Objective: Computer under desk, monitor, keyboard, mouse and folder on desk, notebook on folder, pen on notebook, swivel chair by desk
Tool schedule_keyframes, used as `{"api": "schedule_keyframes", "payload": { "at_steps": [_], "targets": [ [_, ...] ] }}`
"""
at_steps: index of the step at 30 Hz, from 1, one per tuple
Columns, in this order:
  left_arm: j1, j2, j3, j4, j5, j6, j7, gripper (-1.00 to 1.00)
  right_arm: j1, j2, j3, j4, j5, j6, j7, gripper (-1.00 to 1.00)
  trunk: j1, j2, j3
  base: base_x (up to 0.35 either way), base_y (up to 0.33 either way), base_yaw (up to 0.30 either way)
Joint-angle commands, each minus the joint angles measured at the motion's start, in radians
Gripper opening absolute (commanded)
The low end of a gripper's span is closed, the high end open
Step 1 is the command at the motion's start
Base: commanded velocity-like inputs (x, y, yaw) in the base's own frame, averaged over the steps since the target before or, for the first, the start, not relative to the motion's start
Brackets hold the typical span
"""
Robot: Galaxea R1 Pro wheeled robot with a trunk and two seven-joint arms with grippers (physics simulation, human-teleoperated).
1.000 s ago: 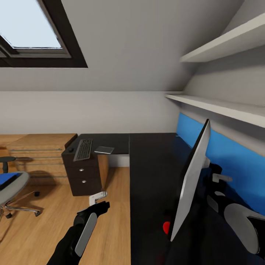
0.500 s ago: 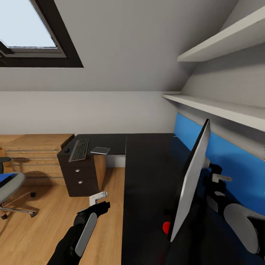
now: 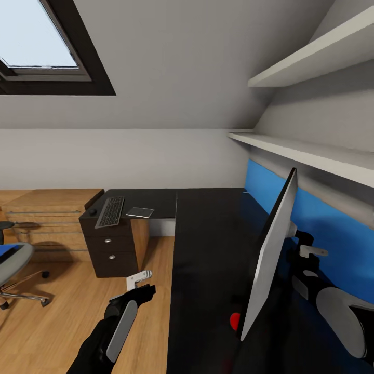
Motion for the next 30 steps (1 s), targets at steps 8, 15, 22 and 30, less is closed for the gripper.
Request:
{"api": "schedule_keyframes", "payload": {
  "at_steps": [8,15,22,30],
  "targets": [
    [-0.001,0.000,-0.001,-0.002,0.010,0.002,0.010,1.00,-0.001,0.000,0.030,0.009,-0.030,0.011,-0.003,-1.00,0.000,-0.001,-0.002,0.000,0.000,0.000],
    [-0.001,0.002,-0.001,-0.002,0.009,-0.001,0.009,1.00,-0.001,0.001,0.031,0.009,-0.030,0.011,-0.003,-1.00,0.000,-0.001,-0.002,0.000,0.000,0.000],
    [-0.001,0.002,-0.001,-0.002,0.009,-0.001,0.010,1.00,-0.001,0.002,0.031,0.009,-0.030,0.009,-0.003,-1.00,0.000,-0.001,-0.002,0.000,0.000,0.000],
    [-0.001,0.002,-0.001,-0.002,0.009,-0.001,0.009,1.00,-0.001,0.003,0.032,0.009,-0.030,0.009,-0.003,-1.00,0.000,-0.001,-0.002,0.000,0.000,0.000]
  ]
}}
